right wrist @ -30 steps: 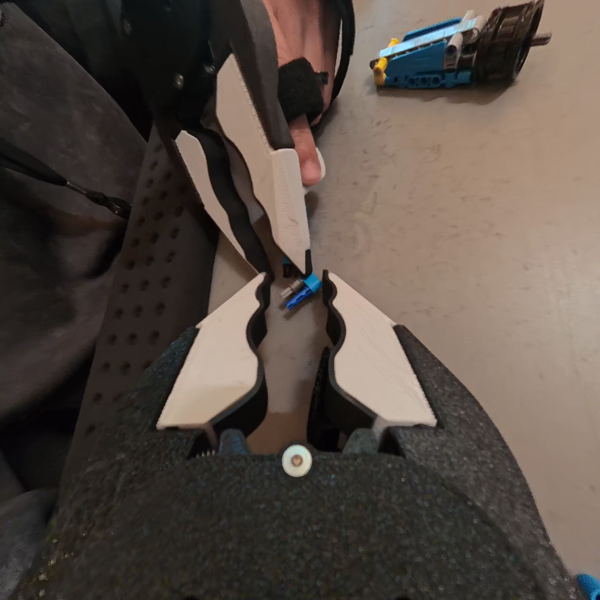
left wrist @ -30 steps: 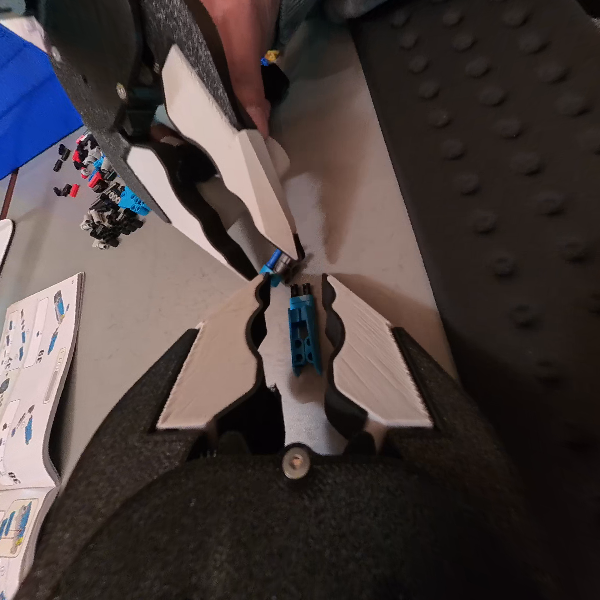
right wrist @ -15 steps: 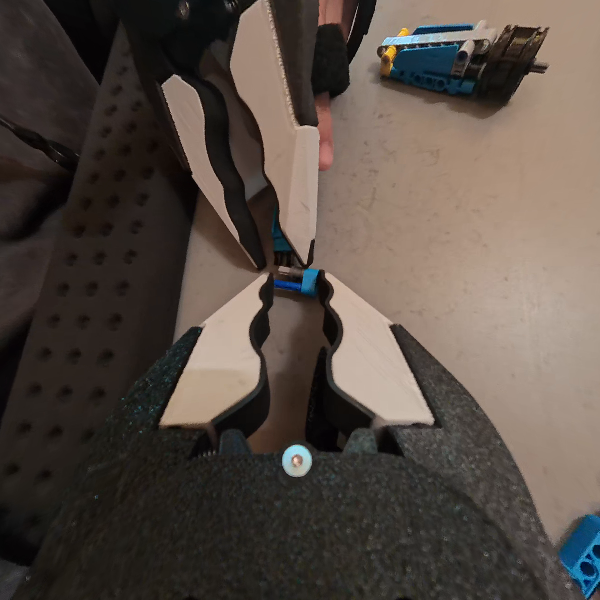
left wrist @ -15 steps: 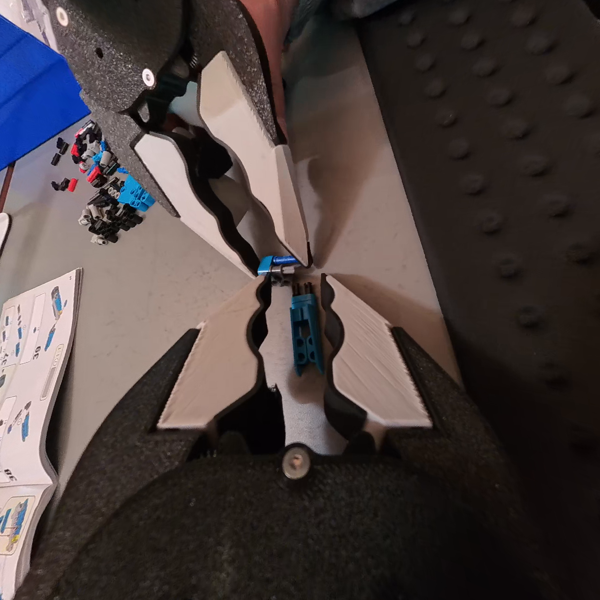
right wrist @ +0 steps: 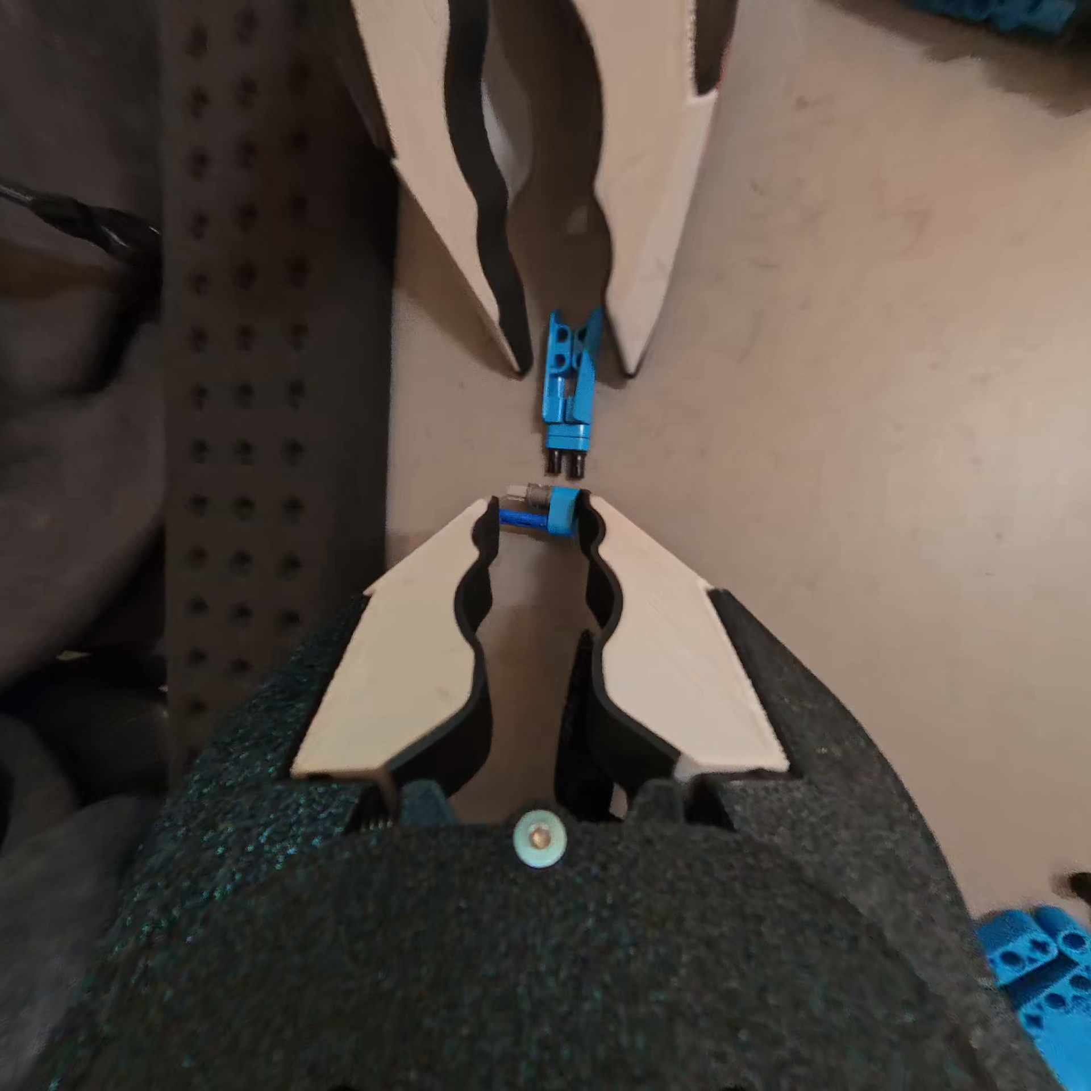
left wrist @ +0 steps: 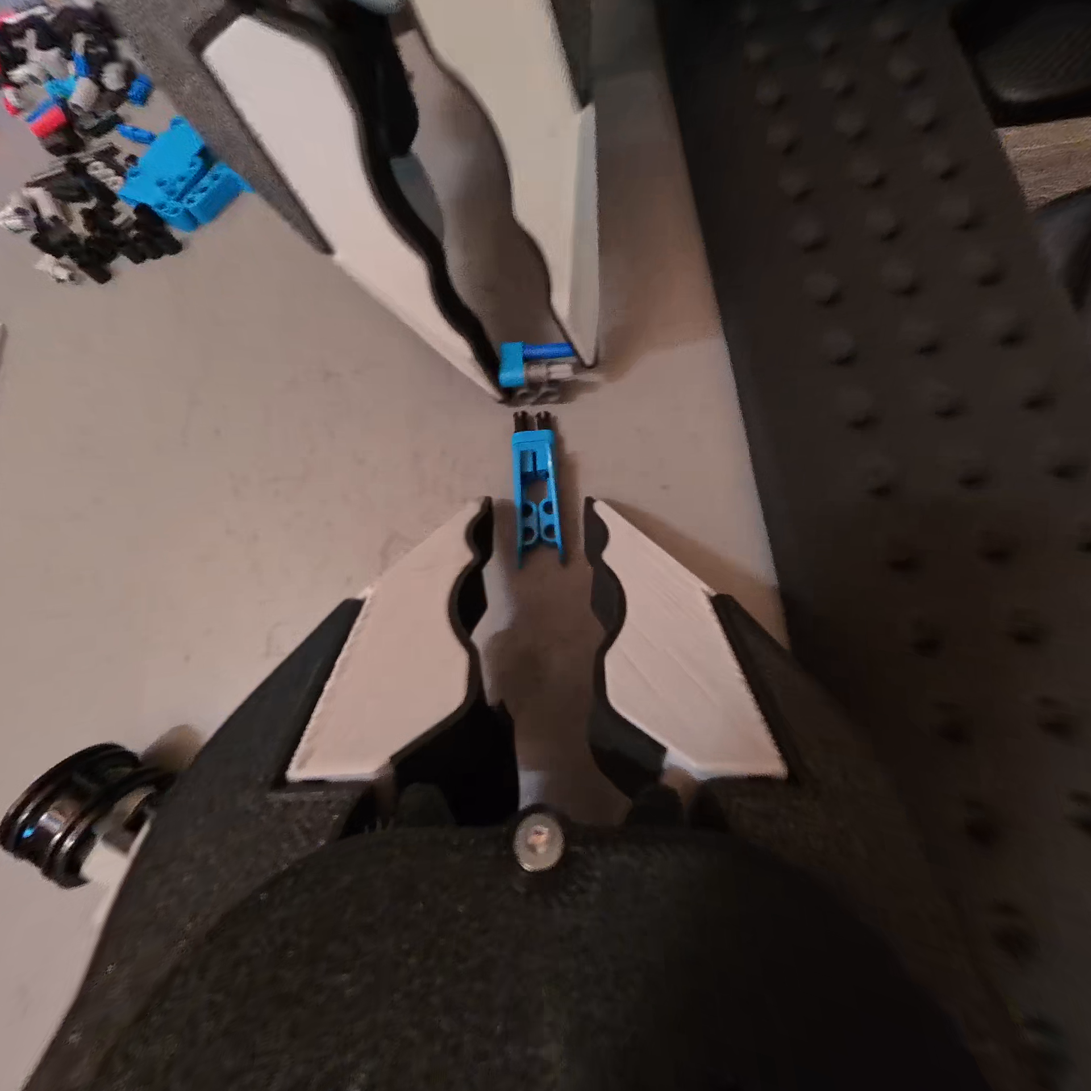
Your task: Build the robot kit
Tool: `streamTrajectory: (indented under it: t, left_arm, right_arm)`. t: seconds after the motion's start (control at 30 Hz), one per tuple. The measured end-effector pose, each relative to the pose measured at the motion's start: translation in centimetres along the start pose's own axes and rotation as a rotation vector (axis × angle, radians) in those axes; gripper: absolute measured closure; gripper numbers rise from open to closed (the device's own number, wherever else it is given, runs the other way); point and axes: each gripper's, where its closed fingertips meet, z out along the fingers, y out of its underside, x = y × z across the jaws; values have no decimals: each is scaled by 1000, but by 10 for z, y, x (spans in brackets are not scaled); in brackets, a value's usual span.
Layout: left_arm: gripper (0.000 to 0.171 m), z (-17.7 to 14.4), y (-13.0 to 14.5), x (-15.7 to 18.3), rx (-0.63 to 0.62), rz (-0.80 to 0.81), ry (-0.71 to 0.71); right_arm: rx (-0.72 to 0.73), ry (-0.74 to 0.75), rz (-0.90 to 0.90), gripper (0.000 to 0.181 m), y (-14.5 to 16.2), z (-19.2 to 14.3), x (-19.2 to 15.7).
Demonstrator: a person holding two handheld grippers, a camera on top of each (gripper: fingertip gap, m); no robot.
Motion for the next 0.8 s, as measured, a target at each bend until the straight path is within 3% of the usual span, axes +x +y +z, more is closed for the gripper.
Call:
streamTrajectory:
  t: [0.1, 0.8]
  left_arm:
    - [156, 2, 0, 0, -3, -5, 10]
    - [158, 7, -6, -2, -5, -27, -25]
  right_arm:
    - [-11, -13, 14, 155, -3, 2, 4]
    - [243, 11, 36, 155, -2, 2, 3]
